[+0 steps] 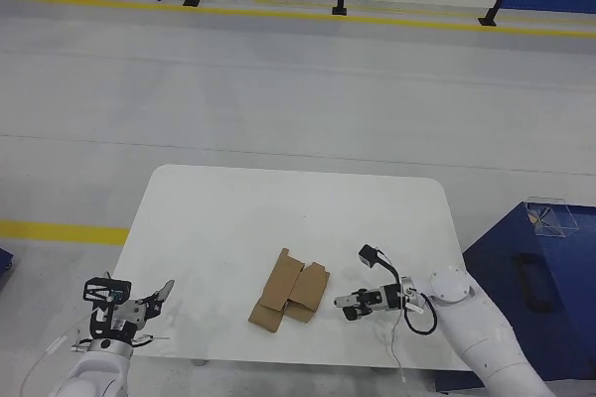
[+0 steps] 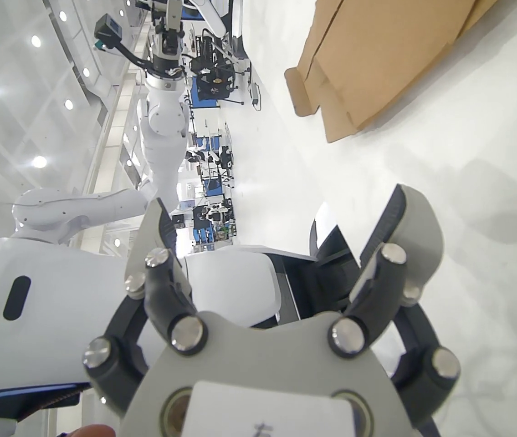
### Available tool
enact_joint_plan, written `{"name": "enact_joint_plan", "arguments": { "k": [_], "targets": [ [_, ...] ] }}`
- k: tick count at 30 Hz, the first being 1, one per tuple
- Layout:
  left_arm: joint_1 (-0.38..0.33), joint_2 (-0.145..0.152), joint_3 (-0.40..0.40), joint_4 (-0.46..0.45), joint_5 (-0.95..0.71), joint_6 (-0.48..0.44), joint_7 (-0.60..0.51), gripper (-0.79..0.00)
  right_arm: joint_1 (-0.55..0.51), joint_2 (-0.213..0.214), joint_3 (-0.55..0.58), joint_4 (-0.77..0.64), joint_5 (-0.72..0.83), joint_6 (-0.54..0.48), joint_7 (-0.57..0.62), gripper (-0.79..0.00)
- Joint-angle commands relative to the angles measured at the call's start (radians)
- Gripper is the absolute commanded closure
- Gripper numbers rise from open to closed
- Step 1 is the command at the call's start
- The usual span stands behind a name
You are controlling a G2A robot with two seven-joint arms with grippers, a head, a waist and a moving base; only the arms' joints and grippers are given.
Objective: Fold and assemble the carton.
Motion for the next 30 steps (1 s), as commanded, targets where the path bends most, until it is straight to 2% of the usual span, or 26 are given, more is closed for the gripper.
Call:
{"name": "enact_joint_plan", "arguments": {
  "k": [1,3,4,9,14,20,23,30],
  "targets": [
    [0.0,0.0,0.0,0.0,0.0,0.0,0.0,-0.785,0.037,-0.02,-0.04,0.068,0.002,0.007,-0.034,-0.465],
    [0.0,0.0,0.0,0.0,0.0,0.0,0.0,-0.785,0.069,-0.043,-0.08,0.12,0.009,0.009,-0.062,-0.434],
    [0.0,0.0,0.0,0.0,0.0,0.0,0.0,-0.785,0.085,-0.054,-0.099,0.143,0.008,0.004,-0.075,-0.391],
    [0.0,0.0,0.0,0.0,0.0,0.0,0.0,-0.785,0.148,-0.108,-0.181,0.251,-0.02,0.007,-0.18,-0.357],
    [0.0,0.0,0.0,0.0,0.0,0.0,0.0,-0.785,0.203,-0.156,-0.237,0.351,-0.036,0.027,-0.236,-0.317],
    [0.0,0.0,0.0,0.0,0.0,0.0,0.0,-0.785,0.241,-0.203,-0.275,0.441,-0.026,0.022,-0.247,-0.336],
    [0.0,0.0,0.0,0.0,0.0,0.0,0.0,-0.785,0.252,-0.219,-0.282,0.477,-0.021,-0.02,-0.244,-0.345],
    [0.0,0.0,0.0,0.0,0.0,0.0,0.0,-0.785,0.276,-0.253,-0.297,0.518,-0.019,-0.051,-0.268,-0.326]
  ]
}}
